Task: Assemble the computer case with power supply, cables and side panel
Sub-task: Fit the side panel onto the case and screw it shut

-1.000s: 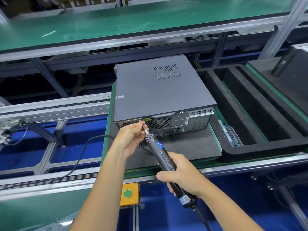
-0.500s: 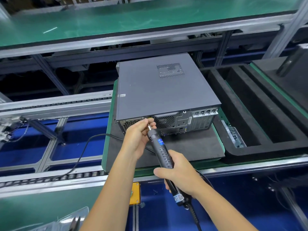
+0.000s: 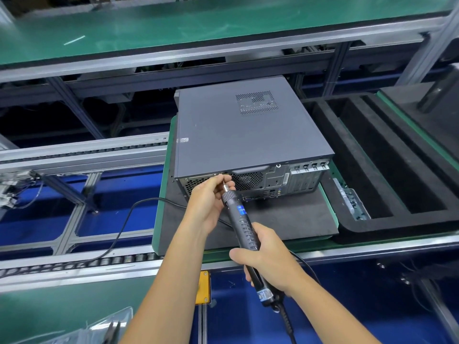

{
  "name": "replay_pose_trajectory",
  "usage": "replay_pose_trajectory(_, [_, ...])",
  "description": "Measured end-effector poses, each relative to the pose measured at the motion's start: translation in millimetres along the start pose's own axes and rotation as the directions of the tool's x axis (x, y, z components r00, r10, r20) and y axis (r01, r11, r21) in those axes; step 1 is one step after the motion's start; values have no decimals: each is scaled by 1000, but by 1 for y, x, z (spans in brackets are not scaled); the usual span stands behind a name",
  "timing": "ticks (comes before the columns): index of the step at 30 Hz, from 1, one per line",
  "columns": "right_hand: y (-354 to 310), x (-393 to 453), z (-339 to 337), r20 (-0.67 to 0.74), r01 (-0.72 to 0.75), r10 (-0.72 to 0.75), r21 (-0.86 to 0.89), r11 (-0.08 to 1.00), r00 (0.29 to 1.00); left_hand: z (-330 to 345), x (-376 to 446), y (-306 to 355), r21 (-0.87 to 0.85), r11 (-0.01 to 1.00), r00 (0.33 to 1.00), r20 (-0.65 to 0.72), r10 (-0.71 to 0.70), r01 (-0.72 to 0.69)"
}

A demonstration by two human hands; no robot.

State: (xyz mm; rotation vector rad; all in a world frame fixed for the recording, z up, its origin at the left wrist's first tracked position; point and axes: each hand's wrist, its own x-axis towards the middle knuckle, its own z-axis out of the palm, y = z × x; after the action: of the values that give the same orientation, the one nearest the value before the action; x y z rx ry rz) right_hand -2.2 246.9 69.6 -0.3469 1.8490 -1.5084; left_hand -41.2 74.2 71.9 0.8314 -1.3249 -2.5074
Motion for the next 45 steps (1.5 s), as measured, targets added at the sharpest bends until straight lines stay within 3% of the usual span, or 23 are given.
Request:
replay_pose_trajectory(8, [0,0,0,-13,9,-9,8,1000,1000,2,-1,4,64,998,1000,12,11,-12])
replay_pose_trajectory(22, [-6,0,7,-25,-7,7,7,1000,1000,11,-3,-1,-30,998,993,-110,52,-56])
replay_pose_trajectory(26, [-8,2,11,-43,-20,22,41,999,999,7,-5,-1,75,996,996,-74,45,-40])
replay_pose_trajectory(31, [-8,1,14,-43,-25,28,70,997,999,-4,-9,8,257,959,955,-234,183,-121])
replay_pose_trajectory(35, [-10,-1,14,-45,-15,18,82,997,999,-8,-14,15,554,787,802,-323,502,-270])
replay_pose_trajectory(37, [-12,-2,12,-40,-12,15,70,997,999,-4,-18,17,689,600,705,-181,685,-406])
replay_pose_trajectory(39, [-15,-3,8,-28,-17,19,73,997,999,0,-18,20,782,357,620,48,783,-511])
replay_pose_trajectory(42, [-19,-6,1,-1,-26,26,103,994,1000,-5,-4,24,848,-55,635,436,638,-527])
replay_pose_trajectory(43, [-19,-6,-2,9,-24,23,117,993,1000,-7,1,25,830,-91,668,504,547,-551])
replay_pose_trajectory(45, [-18,-4,-6,28,-22,19,121,992,999,-10,6,29,798,-24,709,548,443,-602])
